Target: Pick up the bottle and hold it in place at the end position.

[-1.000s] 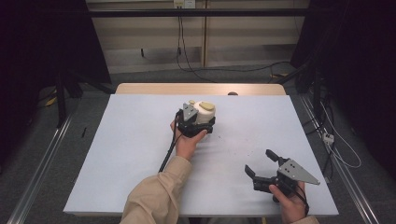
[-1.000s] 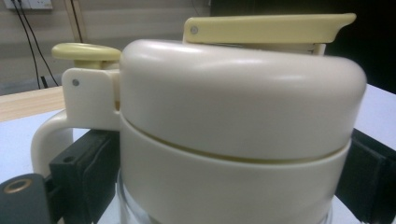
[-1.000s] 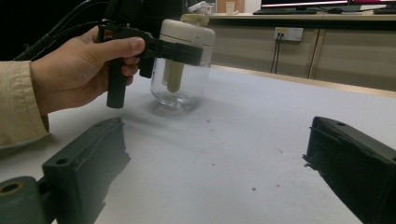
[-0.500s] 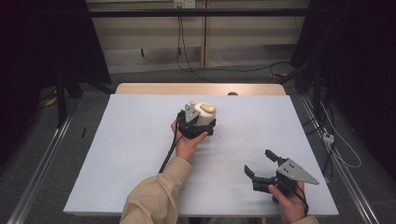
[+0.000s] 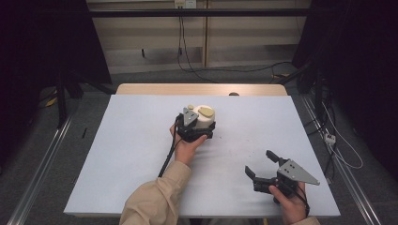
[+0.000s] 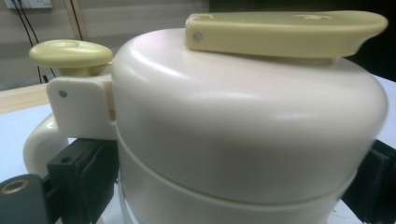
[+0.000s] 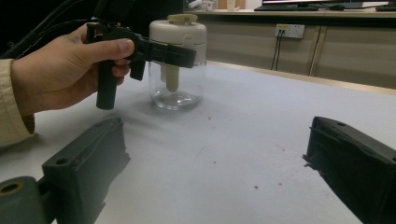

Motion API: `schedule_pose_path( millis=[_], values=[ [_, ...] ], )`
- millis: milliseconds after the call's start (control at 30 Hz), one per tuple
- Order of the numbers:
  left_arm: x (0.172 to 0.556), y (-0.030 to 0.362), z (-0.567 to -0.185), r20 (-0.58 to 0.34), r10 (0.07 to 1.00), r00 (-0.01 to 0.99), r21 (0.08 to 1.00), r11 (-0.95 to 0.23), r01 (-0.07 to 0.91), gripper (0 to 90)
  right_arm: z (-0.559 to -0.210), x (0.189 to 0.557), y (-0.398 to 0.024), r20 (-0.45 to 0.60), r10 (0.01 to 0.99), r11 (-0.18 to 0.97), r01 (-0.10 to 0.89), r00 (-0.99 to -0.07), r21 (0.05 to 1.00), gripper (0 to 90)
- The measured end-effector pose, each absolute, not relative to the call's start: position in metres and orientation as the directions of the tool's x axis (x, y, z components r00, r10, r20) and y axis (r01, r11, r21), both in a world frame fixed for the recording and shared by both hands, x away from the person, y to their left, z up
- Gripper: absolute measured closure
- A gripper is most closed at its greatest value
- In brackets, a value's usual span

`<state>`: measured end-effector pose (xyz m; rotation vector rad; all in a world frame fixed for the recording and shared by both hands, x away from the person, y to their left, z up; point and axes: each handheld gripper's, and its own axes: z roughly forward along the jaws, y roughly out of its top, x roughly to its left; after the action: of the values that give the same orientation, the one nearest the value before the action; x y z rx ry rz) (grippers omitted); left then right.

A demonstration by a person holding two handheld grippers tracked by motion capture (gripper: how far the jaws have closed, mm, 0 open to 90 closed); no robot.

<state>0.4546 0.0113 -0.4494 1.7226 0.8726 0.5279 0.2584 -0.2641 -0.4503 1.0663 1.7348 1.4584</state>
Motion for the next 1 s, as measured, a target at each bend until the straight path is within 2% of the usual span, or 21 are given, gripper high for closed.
schedule_pose_path(
  millis=[367,1000],
  values=[
    [0.4511,0.0172,-0.4534,-0.103,0.772,0.627,0.946,-0.119,0.302,5.5,-0.4498,0.2604,-0.2613,0.039,0.873,0.063,0.192,-0.486,0.979,3.9],
    [0.4508,0.0172,-0.4532,-0.101,0.773,0.626,0.945,-0.122,0.304,5.4,-0.4489,0.266,-0.2569,0.048,0.87,0.067,0.214,-0.492,0.975,3.6]
  ],
)
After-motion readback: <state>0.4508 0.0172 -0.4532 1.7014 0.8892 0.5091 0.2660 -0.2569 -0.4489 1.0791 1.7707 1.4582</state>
